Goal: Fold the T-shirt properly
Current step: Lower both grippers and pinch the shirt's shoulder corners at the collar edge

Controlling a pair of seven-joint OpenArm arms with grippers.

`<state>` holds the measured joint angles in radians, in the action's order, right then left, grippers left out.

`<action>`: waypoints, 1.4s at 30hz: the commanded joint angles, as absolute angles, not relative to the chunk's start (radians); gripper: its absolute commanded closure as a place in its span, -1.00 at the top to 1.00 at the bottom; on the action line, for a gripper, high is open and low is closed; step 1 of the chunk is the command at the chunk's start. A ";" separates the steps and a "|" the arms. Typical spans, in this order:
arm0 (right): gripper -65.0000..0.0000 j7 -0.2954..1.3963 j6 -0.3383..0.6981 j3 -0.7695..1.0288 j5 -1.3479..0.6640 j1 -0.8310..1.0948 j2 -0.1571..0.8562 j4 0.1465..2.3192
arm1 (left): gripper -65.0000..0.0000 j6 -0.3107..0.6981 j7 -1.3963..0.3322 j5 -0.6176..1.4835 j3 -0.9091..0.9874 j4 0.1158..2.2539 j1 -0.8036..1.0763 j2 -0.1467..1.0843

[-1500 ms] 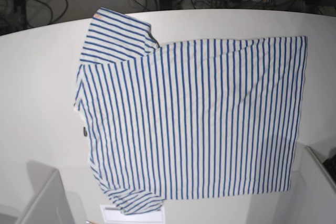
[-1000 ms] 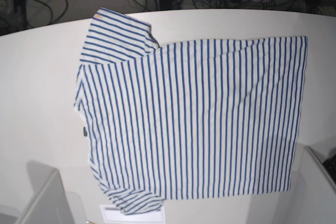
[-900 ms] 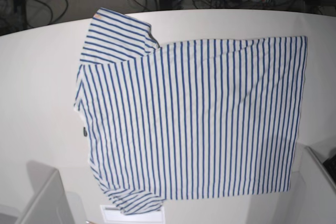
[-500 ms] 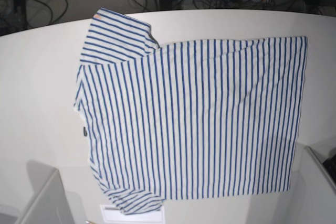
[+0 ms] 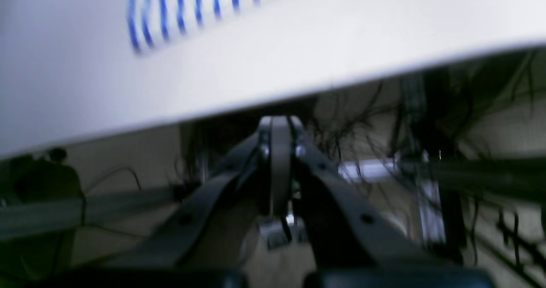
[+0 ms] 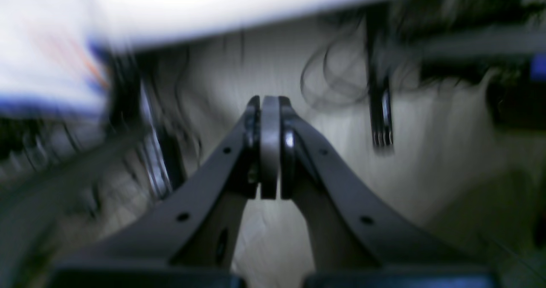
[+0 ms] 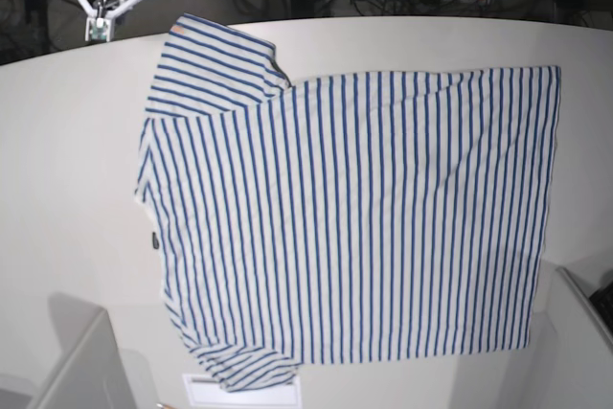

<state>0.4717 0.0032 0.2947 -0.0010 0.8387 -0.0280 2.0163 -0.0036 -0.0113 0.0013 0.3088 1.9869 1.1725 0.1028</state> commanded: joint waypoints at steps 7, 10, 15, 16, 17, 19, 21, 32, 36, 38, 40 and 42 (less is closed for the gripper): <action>-1.00 0.472 0.140 0.298 -0.004 0.693 -0.119 2.026 | -1.00 -0.007 0.007 0.005 0.306 2.002 1.153 0.101; -1.00 0.498 0.231 0.295 -0.033 0.648 -0.133 2.025 | -1.00 -0.005 -0.002 0.007 0.308 2.000 1.112 0.099; -0.33 0.633 0.240 0.364 -0.341 0.582 -0.119 2.023 | -1.00 -0.004 -0.004 0.134 0.308 2.000 1.067 0.107; -0.14 0.657 0.240 0.381 -0.407 0.568 -0.114 2.022 | -0.94 -0.004 -0.004 0.182 0.308 2.000 1.067 0.108; 0.03 0.688 0.240 0.409 -0.478 0.556 -0.099 2.015 | -0.64 -0.004 -0.004 0.240 0.308 2.000 1.059 0.114; 0.14 0.740 0.240 0.463 -0.610 0.532 -0.073 2.009 | -0.16 0.005 -0.004 0.335 0.312 1.995 1.044 0.151; 0.13 0.783 0.240 0.513 -0.710 0.513 -0.058 2.009 | 0.21 0.048 -0.004 0.420 0.314 1.975 1.030 0.188; 0.13 0.881 0.240 0.627 -0.700 0.426 -0.031 1.816 | 0.50 0.151 -0.004 0.596 0.407 1.951 1.023 0.242; 0.13 0.888 0.243 0.615 -0.677 0.415 -0.031 1.756 | 0.51 0.156 -0.004 0.598 0.444 1.919 1.023 0.245; 0.13 0.885 0.243 0.576 -0.676 0.420 -0.031 1.751 | 0.50 0.199 -0.004 0.598 0.447 1.902 1.021 0.243; 0.13 0.886 0.243 0.544 -0.676 0.435 -0.031 1.751 | 0.50 0.237 -0.004 0.599 0.449 1.880 1.018 0.242; 0.13 0.883 0.243 0.493 -0.676 0.450 -0.035 1.751 | 0.50 0.242 -0.004 0.624 0.449 1.854 1.015 0.242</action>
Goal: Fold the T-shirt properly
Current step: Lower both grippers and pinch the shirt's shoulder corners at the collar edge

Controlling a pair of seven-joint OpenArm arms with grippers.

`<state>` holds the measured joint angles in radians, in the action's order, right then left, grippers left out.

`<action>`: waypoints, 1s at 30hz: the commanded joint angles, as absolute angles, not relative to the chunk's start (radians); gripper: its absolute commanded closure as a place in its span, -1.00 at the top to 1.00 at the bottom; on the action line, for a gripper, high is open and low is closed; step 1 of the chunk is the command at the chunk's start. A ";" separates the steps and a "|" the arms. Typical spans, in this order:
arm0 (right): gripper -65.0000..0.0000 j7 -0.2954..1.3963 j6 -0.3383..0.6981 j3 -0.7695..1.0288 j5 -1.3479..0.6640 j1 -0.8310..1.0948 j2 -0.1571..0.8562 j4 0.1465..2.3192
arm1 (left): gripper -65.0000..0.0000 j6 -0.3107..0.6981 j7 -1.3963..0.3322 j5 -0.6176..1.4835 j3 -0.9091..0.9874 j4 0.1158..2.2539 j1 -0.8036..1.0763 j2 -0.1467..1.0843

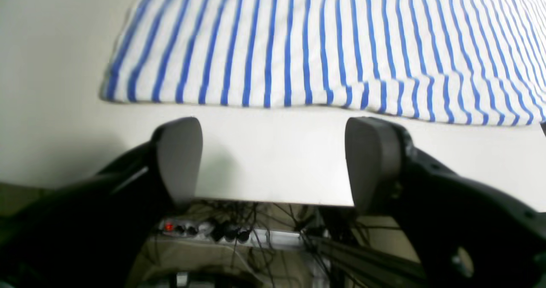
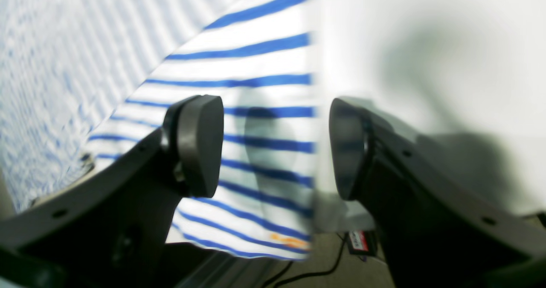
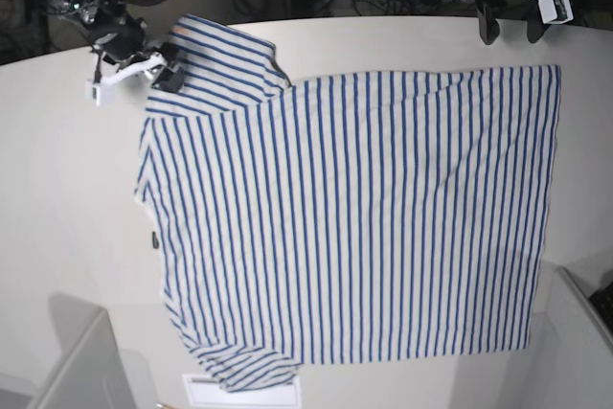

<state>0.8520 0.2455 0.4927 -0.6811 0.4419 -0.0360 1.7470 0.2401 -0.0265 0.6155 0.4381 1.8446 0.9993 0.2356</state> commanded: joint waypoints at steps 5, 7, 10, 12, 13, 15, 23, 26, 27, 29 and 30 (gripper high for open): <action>0.13 0.881 0.243 0.460 -0.676 0.467 -0.039 1.751 | 0.50 0.254 -0.005 0.831 0.530 1.770 1.004 0.248; 0.11 0.886 0.243 0.456 -0.676 0.469 -0.039 1.751 | 0.50 0.274 -0.005 0.868 0.558 1.750 1.004 0.249; -0.27 0.889 0.243 0.456 -0.676 0.469 -0.039 1.750 | 0.50 0.286 -0.007 0.872 0.582 1.744 1.000 0.249; -0.79 0.891 0.243 0.455 -0.676 0.469 -0.039 1.750 | 0.50 0.286 -0.064 0.874 0.604 1.735 0.964 0.251; -1.00 0.891 0.243 0.455 -0.676 0.469 -0.039 1.750 | 0.50 0.286 -0.104 0.874 0.627 1.724 0.944 0.248; -1.00 0.891 0.242 0.455 -0.676 0.469 -0.039 1.750 | 0.50 0.288 -0.226 0.874 0.694 1.702 0.883 0.242; -1.00 0.914 0.242 0.463 -0.676 0.469 -0.033 1.750 | 0.50 0.443 -0.644 0.868 0.958 1.587 0.654 0.182; -1.00 0.924 0.242 0.463 -0.676 0.466 -0.033 1.750 | 0.50 0.443 -0.684 0.868 0.975 1.550 0.607 0.182; -1.00 0.924 0.242 0.463 -0.676 0.466 -0.033 1.750 | 0.50 0.443 -0.684 0.868 0.975 1.538 0.595 0.183; -1.00 0.924 0.242 0.463 -0.676 0.466 -0.033 1.750 | 0.50 0.443 -0.684 0.868 0.974 1.511 0.568 0.183; -1.00 0.924 0.242 0.463 -0.676 0.466 -0.033 1.750 | 0.50 0.443 -0.684 0.868 0.974 1.494 0.556 0.183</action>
<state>0.9100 0.2443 0.4583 -0.6838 0.4610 -0.0360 1.7405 0.4389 -0.6975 0.8547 0.9653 1.4803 0.5453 0.1680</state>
